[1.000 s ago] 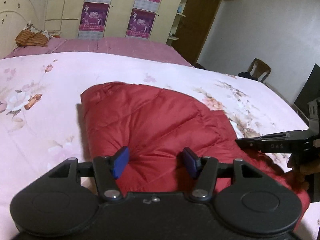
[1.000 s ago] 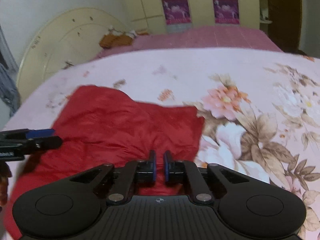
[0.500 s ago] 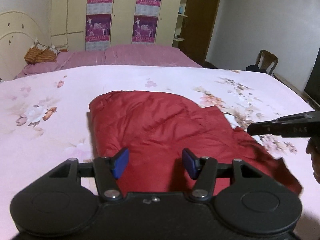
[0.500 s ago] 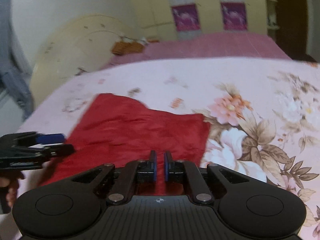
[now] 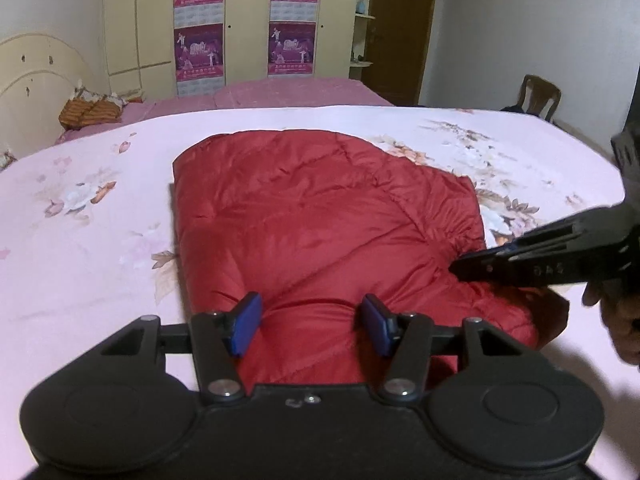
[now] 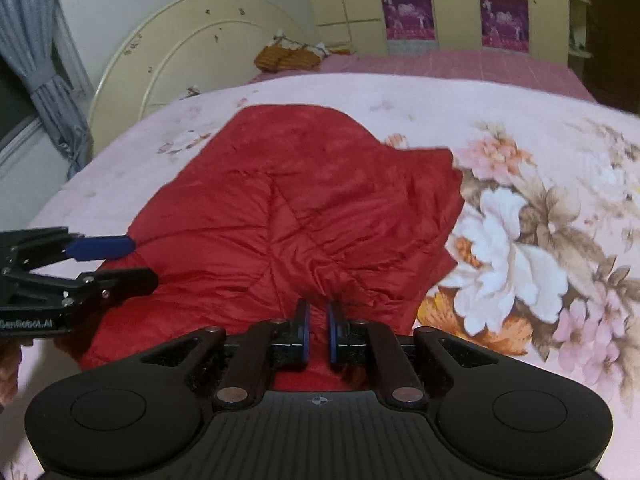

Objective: Fold large clothes

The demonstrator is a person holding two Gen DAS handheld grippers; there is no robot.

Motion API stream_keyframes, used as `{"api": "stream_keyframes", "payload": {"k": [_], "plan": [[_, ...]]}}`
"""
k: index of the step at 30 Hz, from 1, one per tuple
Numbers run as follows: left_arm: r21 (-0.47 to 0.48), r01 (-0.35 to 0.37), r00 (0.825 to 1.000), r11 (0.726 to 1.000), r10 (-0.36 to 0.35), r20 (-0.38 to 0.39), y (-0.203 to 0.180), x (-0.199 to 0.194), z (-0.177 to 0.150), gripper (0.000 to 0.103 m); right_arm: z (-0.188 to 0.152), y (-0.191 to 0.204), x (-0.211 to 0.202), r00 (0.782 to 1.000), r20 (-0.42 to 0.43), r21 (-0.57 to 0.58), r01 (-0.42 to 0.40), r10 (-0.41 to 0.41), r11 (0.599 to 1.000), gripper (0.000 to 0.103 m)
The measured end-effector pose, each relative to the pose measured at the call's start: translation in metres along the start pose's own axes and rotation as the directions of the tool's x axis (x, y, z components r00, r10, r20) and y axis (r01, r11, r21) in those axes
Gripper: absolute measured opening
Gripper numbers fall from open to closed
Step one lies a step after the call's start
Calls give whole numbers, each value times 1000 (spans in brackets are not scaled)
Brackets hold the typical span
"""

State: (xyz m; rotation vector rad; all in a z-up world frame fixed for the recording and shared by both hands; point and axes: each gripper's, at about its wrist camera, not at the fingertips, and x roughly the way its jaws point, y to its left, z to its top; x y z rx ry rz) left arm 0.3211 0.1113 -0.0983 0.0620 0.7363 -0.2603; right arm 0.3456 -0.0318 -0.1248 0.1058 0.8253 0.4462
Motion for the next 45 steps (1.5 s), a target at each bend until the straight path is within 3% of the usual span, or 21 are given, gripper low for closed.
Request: {"api": "stream_keyframes", "payload": {"k": [7,12,24,31,45], "plan": [[-23,-23,999,999,23,28,-13,-44,-8,53,-6,22,-61,995,92,-45,-36,40,998,7],[-53,-25,999,998,27,34,-29,-68,-24,52,-27,43,-82,993,89,-72,-66,73,995,7],[-65,-51,999,997,51,-6,-35,-49,-50,52,-62,36,-48,999,0,-42,-36,36,998,7],[-72,-64,998,995,65,-1,-37,-54,-50,52,-60,34,-38,999,-25,-40,-33,32,999,7],[-117,-116,980,986,133,148,-81,-145,-30,52,-52,46,-158,988,150,-32,-28,33,999,7]]}}
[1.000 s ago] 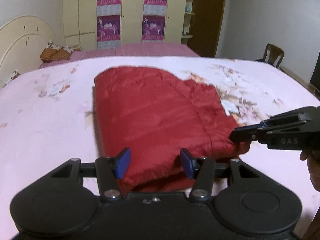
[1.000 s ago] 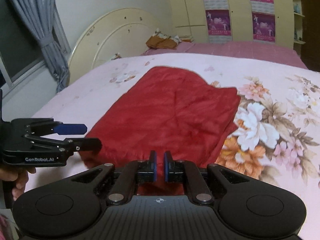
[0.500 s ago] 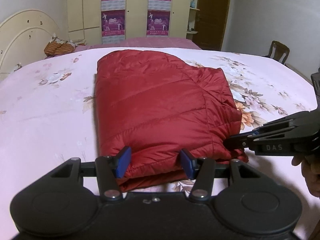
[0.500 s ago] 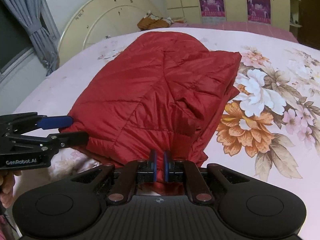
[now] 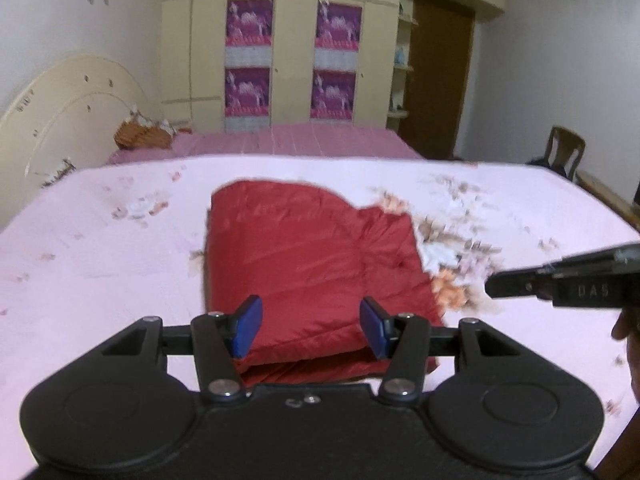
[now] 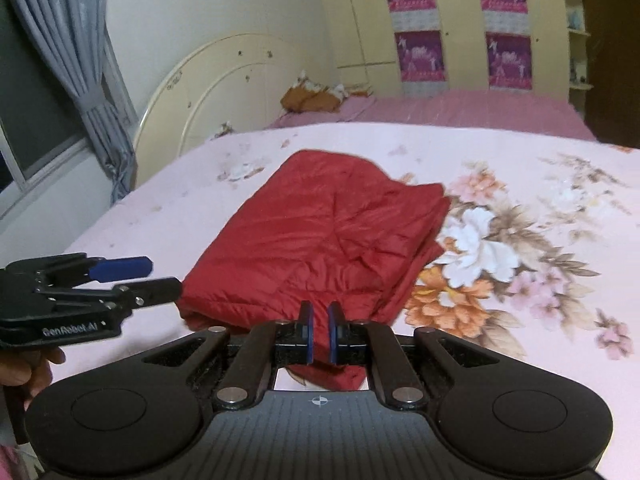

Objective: Fold large clothes

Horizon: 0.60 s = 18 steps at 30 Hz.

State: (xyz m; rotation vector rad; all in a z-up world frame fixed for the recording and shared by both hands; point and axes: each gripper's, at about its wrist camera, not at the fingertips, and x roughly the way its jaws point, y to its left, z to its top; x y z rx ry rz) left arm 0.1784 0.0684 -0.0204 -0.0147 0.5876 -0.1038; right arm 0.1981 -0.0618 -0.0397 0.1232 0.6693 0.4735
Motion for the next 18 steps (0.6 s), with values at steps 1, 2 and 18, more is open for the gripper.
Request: {"api": "stream_keyframes", "payload": {"k": [1,2,18], "plan": [[-3,-5,1000,1000,5,9,-3,-8,1,55,-1,1,-10,1000,11,7,10,-10,1000,7],[-4,-9,1000,1000,9,21,-8,-17,2,67,-3,1,-20,1000,20,16,22,-22,1000,8],[-67,-116,991,991,120,66,-60,-103,-23,103,-43,14,-130,979,98,69,172,-178,983,103]]}}
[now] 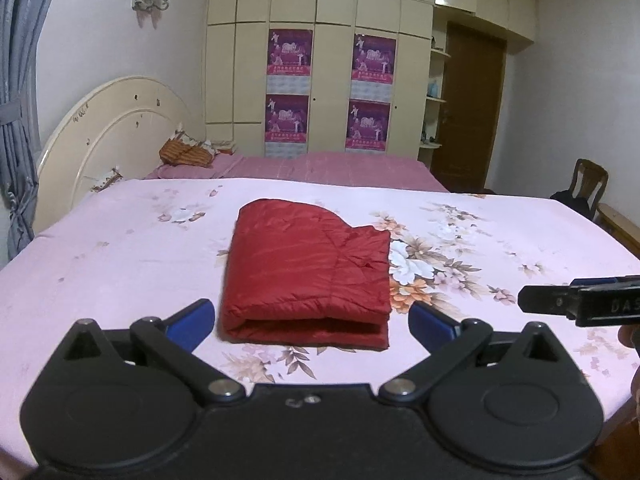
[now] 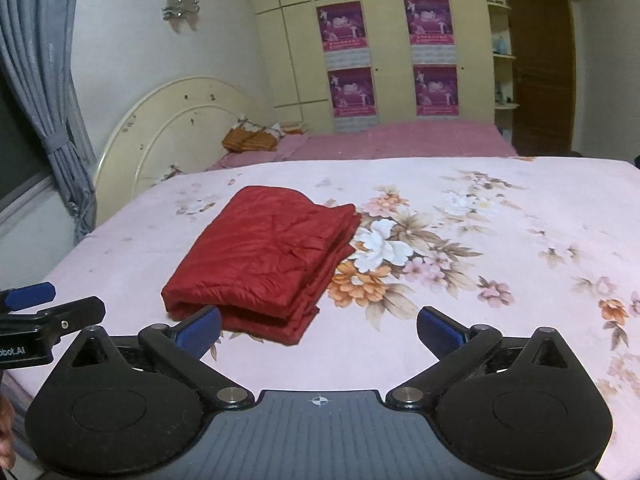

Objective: Fold large clothes

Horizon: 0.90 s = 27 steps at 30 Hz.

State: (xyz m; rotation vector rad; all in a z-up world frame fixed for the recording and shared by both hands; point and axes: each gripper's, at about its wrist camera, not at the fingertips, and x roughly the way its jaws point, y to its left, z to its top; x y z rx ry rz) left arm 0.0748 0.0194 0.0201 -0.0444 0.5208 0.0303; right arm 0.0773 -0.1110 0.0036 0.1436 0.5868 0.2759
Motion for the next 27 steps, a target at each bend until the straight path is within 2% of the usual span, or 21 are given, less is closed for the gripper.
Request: {"api": "stream_keyframes", "payload": {"k": [7,27], "plan": [[3,8,1000,1000,-8,21,-10,-17,-6,103,-5,5,-20,1000,17,-18,-10,10,1000,103],[16,10,999,1000,-11,45,-17,-23,-5,103,-4,4,-25,999,30,-30,-12,13,999,103]]}}
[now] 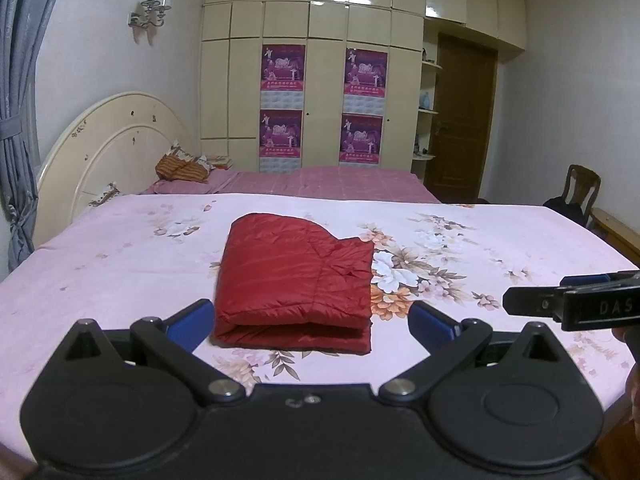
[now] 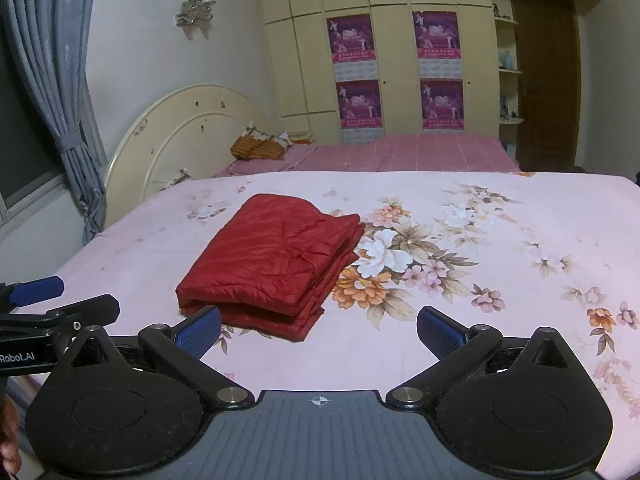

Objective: Fold large clothes

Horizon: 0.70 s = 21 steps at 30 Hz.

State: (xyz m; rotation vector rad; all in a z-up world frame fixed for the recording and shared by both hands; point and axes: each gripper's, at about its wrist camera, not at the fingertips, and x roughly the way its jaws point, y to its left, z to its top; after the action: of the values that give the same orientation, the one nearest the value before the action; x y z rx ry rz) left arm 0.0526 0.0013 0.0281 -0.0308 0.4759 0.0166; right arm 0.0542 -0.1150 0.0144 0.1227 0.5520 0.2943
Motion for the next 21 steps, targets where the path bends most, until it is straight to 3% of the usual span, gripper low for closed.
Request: {"api": "stream_keyframes", "payload": {"k": [21], "plan": [[-3,5,1000,1000,-5,5,3,1,2,103,1,1,0,1000,4,-12,1,-1,1000,103]]}}
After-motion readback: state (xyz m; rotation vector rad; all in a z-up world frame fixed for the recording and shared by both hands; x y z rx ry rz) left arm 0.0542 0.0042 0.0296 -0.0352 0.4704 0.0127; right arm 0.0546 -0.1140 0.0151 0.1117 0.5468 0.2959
